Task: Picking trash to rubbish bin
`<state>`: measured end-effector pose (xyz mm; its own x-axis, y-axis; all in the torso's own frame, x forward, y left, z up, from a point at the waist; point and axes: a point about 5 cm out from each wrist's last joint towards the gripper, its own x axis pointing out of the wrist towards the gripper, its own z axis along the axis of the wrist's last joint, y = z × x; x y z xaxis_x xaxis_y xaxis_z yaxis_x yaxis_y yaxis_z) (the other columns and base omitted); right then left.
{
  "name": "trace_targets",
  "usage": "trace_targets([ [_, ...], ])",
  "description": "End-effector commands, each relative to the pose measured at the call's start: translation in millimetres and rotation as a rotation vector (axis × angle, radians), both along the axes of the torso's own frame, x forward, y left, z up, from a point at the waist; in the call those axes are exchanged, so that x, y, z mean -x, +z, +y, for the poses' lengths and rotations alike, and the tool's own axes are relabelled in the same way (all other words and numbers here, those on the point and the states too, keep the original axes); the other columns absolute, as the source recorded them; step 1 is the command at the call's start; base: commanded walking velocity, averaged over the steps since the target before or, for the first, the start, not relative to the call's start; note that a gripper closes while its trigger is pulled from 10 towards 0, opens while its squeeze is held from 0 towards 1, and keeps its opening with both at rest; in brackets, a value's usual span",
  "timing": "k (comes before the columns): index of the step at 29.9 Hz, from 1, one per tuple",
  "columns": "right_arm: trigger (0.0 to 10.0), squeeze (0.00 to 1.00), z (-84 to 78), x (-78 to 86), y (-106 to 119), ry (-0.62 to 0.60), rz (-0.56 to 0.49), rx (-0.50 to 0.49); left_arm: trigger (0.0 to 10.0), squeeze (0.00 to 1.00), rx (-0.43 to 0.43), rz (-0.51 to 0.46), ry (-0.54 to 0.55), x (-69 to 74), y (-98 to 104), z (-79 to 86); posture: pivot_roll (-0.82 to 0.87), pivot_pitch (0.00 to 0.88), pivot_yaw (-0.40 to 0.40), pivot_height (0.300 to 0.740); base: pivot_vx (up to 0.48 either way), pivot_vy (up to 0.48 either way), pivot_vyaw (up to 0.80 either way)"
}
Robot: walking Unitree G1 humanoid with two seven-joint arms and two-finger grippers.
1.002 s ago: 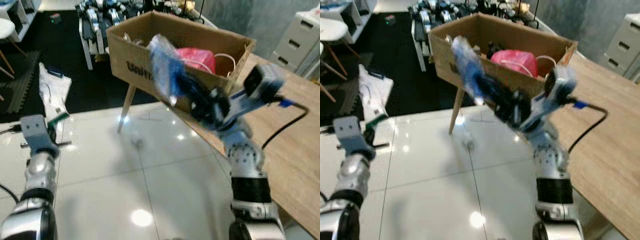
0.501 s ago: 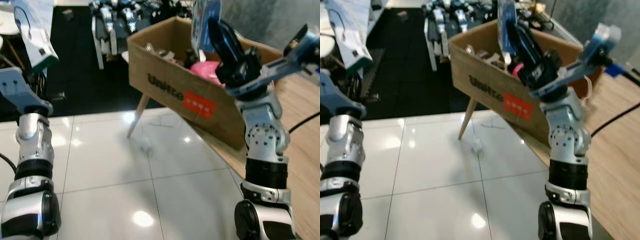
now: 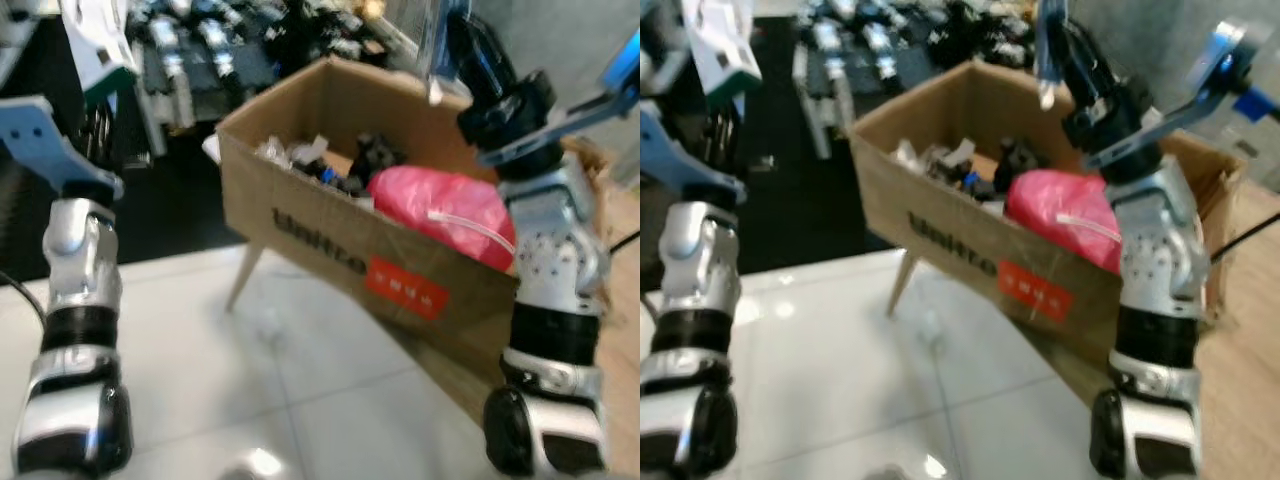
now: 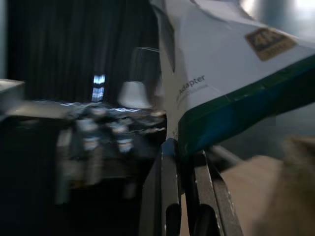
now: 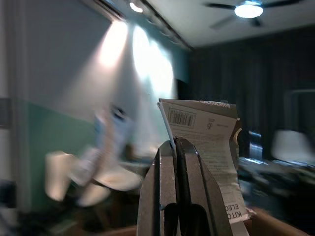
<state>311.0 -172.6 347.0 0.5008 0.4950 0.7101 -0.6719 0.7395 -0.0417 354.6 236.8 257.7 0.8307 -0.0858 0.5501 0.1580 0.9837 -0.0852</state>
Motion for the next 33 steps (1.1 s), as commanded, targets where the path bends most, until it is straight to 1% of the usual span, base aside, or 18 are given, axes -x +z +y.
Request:
trace_targets([
  [1, 10.0, 0.00, -4.5, -0.2, 3.5, -0.063, -0.001, 0.042, 10.0, 0.00, -0.020, -0.054, -0.096, 3.5, 12.7, -14.8, 0.06, 0.082, -0.001, 0.740, 0.000, 0.000, 0.00],
  [2, 10.0, 0.00, -6.9, -1.7, 5.2, -0.111, 0.012, 0.087, 10.0, 0.00, -0.036, -0.076, -0.159, 6.9, 18.5, -22.1, 0.06, 0.084, 0.000, 0.740, 0.000, 0.000, 0.00],
  [4, 10.0, 0.00, -6.9, -1.7, 5.2, -0.111, 0.012, 0.087, 10.0, 0.00, -0.036, -0.076, -0.159, 6.9, 18.5, -22.1, 0.06, 0.084, 0.000, 0.740, 0.000, 0.000, 0.00],
  [5, 10.0, 0.00, -8.9, -2.1, 6.9, -0.150, 0.021, 0.133, 10.0, 0.00, -0.049, -0.095, -0.222, 11.1, 24.0, -27.8, 0.06, 0.087, 0.000, 0.740, 0.000, 0.000, 0.00],
  [7, 10.0, 0.00, -13.7, -2.4, 8.1, -0.275, 0.028, 0.310, 10.0, 0.00, -0.111, -0.135, -0.320, 21.5, 34.1, -34.4, 0.05, 0.089, 0.003, 0.740, 0.000, 0.000, 0.00],
  [9, 10.0, 0.00, -17.9, -2.6, 6.1, -0.351, 0.033, 0.437, 10.0, 0.00, -0.151, -0.158, -0.395, 29.7, 40.4, -37.8, 0.05, 0.089, 0.003, 0.740, 0.000, 0.000, 0.00],
  [10, 10.0, 0.00, -17.9, -2.6, 6.1, -0.351, 0.033, 0.437, 10.0, 0.00, -0.151, -0.158, -0.395, 29.7, 40.4, -37.8, 0.05, 0.089, 0.003, 0.740, 0.000, 0.000, 0.00],
  [13, 10.0, 0.00, -26.0, -3.5, 4.1, -0.417, 0.064, 0.520, 10.0, 0.00, -0.197, -0.163, -0.497, 40.5, 45.0, -42.6, 0.05, 0.091, 0.002, 0.740, 0.000, 0.000, 0.00],
  [15, 10.0, 0.00, -28.6, -3.8, 3.9, -0.435, 0.075, 0.537, 10.0, 0.00, -0.213, -0.159, -0.520, 42.8, 45.3, -44.0, 0.05, 0.091, 0.002, 0.740, 0.000, 0.000, 0.00],
  [17, 10.0, 0.00, -36.7, -4.6, 1.6, -0.470, 0.126, 0.582, 10.0, 0.00, -0.282, -0.127, -0.583, 48.5, 42.1, -51.3, 0.05, 0.091, 0.002, 0.740, 0.000, 0.000, 0.00],
  [19, 10.0, 0.00, -41.8, -3.2, -1.3, -0.465, 0.170, 0.610, 10.0, 0.00, -0.353, -0.085, -0.644, 53.0, 35.7, -61.9, 0.05, 0.091, 0.002, 0.740, 0.000, 0.000, 0.00],
  [20, 10.0, 0.00, -41.8, -3.2, -1.3, -0.465, 0.170, 0.610, 10.0, 0.00, -0.353, -0.085, -0.644, 53.0, 35.7, -61.9, 0.05, 0.091, 0.002, 0.740, 0.000, 0.000, 0.00],
  [21, 10.0, 0.00, -40.8, -0.6, -3.7, -0.422, 0.186, 0.613, 10.0, 0.00, -0.391, -0.063, -0.667, 54.3, 31.7, -67.8, 0.04, 0.093, 0.005, 0.740, 0.000, 0.000, 0.00],
  [24, 10.0, 0.00, -30.5, 9.8, -17.7, -0.312, 0.198, 0.720, 10.0, 0.00, -0.475, -0.001, -0.699, 56.3, 21.6, -79.4, 0.04, 0.093, 0.005, 0.740, 0.000, 0.000, 0.00],
  [25, 10.0, 0.00, -27.8, 11.7, -22.6, -0.292, 0.206, 0.744, 10.0, 0.00, -0.491, 0.018, -0.673, 52.5, 19.0, -82.0, 0.04, 0.093, 0.005, 0.740, 0.000, 0.000, 0.00],
  [26, 10.0, 0.00, -27.8, 11.7, -22.6, -0.292, 0.206, 0.744, 10.0, 0.00, -0.491, 0.018, -0.673, 52.5, 19.0, -82.0, 0.04, 0.093, 0.005, 0.740, 0.000, 0.000, 0.00],
  [29, 10.0, 0.00, -22.3, 14.0, -28.5, -0.261, 0.212, 0.762, 10.0, 0.00, -0.499, 0.075, -0.609, 39.4, 12.3, -92.1, 0.04, 0.088, 0.014, 0.740, 0.000, 0.000, 0.00],
  [33, 10.0, 0.00, -20.5, 14.4, -28.8, -0.252, 0.211, 0.760, 10.0, 0.00, -0.495, 0.100, -0.593, 35.7, 10.3, -96.6, 0.03, 0.086, 0.019, 0.740, 0.000, 0.000, 0.00],
])
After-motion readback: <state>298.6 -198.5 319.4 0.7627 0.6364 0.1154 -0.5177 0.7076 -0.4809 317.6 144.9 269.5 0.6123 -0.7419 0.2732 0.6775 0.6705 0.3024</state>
